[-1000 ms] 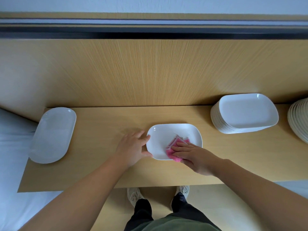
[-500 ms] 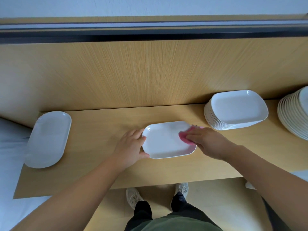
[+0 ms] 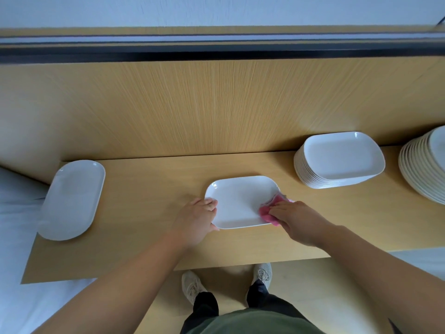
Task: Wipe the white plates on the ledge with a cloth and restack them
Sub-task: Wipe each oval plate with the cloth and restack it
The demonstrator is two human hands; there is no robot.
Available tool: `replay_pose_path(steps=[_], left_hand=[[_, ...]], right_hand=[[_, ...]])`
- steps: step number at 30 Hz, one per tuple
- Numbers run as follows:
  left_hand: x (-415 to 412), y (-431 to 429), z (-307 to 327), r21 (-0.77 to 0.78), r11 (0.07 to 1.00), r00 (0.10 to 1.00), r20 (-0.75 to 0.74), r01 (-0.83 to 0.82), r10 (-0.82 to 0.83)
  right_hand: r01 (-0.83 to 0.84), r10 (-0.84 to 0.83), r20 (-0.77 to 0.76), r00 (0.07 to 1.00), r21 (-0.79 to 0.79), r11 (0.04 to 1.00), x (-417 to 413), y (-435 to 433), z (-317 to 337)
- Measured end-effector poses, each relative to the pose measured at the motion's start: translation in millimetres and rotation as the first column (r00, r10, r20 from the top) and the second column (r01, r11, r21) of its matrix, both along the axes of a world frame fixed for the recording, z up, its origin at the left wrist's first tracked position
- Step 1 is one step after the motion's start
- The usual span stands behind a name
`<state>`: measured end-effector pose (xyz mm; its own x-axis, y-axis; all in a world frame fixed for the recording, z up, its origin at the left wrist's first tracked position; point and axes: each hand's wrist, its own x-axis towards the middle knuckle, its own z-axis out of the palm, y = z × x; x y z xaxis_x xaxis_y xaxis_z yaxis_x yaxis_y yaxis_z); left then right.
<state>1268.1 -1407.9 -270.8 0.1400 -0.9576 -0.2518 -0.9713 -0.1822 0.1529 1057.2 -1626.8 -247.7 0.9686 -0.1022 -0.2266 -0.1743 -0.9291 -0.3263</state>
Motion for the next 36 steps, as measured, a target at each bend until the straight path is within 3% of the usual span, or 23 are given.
replay_pose_path(steps=[2, 4, 7, 10, 13, 17, 21, 28, 32, 36], left_hand=[[-2.3, -1.1, 5.2, -0.039, 0.999, 0.999, -0.008, 0.033, -0.033], [-5.0, -1.4, 5.5, -0.080, 0.995, 0.998, -0.017, 0.055, -0.056], [-11.6, 0.3, -1.9, -0.171, 0.980, 0.995, 0.005, 0.101, -0.102], [-16.4, -5.4, 3.1, -0.220, 0.975, 1.000, -0.003, 0.020, -0.021], [-16.7, -16.5, 20.9, -0.247, 0.962, 0.987, -0.137, -0.118, 0.086], [-18.4, -35.5, 61.5, -0.237, 0.883, 0.891, -0.321, -0.404, 0.322], [-18.6, -42.7, 90.1, -0.304, 0.794, 0.816, -0.443, -0.526, 0.371], [-16.1, -35.7, 98.7, -0.303, 0.655, 0.662, -0.627, -0.693, 0.411], [-19.7, -32.7, 94.1, -0.204, 0.626, 0.571, -0.677, -0.752, 0.465], [-19.2, -31.1, 87.2, -0.168, 0.635, 0.555, -0.679, -0.754, 0.480]], right_hand=[[0.168, -0.159, -0.065, 0.985, 0.161, 0.973, 1.8, 2.3, 12.0], [0.284, -0.287, -0.031, 0.958, 0.274, 0.919, 4.5, 4.8, 28.9], [0.328, -0.391, 0.075, 0.917, 0.414, 0.849, 6.4, 8.2, 52.8], [0.327, -0.434, 0.140, 0.890, 0.467, 0.821, 5.0, 4.3, 69.8], [0.256, -0.407, 0.297, 0.864, 0.438, 0.862, 6.2, -3.3, 85.0], [0.132, -0.299, 0.518, 0.801, 0.334, 0.933, 16.2, -9.8, 111.6], [0.022, -0.185, 0.615, 0.767, 0.263, 0.964, 26.5, -11.8, 123.9], [-0.035, -0.116, 0.638, 0.761, 0.220, 0.975, 36.0, -11.7, 120.0], [-0.053, -0.075, 0.642, 0.763, 0.178, 0.983, 40.8, -10.1, 111.1], [-0.060, -0.052, 0.612, 0.789, 0.162, 0.985, 47.5, -8.7, 98.8]])
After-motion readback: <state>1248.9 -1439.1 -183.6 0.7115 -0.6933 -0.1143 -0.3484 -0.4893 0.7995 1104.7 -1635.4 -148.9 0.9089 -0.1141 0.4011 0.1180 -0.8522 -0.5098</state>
